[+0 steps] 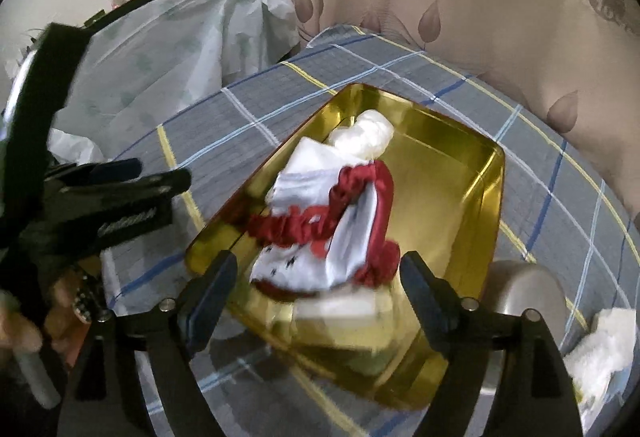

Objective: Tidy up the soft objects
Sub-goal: 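Carry the red-and-white garment into the gold tin and open the right gripper, then withdraw the right gripper from the gold tin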

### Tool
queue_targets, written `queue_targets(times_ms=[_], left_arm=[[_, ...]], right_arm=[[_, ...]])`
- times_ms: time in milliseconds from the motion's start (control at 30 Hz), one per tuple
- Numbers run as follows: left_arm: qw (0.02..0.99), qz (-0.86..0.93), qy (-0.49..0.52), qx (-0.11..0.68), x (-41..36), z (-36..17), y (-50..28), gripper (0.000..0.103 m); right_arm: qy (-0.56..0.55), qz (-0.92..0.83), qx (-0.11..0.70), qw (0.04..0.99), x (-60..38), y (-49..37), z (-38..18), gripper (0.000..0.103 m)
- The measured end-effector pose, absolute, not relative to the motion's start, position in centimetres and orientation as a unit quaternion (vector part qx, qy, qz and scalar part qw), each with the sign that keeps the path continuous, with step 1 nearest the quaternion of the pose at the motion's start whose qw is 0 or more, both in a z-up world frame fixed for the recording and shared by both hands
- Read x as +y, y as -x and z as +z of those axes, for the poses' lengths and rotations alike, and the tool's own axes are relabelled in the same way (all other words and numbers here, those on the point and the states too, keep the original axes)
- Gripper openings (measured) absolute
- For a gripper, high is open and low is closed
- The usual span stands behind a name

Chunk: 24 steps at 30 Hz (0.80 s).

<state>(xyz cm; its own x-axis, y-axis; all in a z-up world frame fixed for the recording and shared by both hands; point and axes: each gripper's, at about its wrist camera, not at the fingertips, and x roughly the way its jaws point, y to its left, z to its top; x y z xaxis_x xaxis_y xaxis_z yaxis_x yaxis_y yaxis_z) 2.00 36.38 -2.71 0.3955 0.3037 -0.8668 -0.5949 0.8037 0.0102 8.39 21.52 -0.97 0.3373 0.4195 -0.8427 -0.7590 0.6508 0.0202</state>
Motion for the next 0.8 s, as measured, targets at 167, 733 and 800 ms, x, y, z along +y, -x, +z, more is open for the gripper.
queue_targets(times_ms=[167, 733, 800], left_arm=[[0.818, 0.273, 0.159, 0.481, 36.4, -3.0, -2.0, 0.060], [0.824, 0.276, 0.146, 0.473, 36.1, -2.7, -2.0, 0.060], [0.828, 0.268, 0.147, 0.471, 35.9, -2.4, -2.0, 0.060]], right_arm=[[0.170, 0.372, 0.443, 0.798, 19.3, -7.5, 0.1, 0.087], [0.077, 0.319, 0.386, 0.862, 8.9, -9.0, 5.9, 0.087], [0.080, 0.278, 0.386, 0.876, 5.8, -10.1, 6.1, 0.087]])
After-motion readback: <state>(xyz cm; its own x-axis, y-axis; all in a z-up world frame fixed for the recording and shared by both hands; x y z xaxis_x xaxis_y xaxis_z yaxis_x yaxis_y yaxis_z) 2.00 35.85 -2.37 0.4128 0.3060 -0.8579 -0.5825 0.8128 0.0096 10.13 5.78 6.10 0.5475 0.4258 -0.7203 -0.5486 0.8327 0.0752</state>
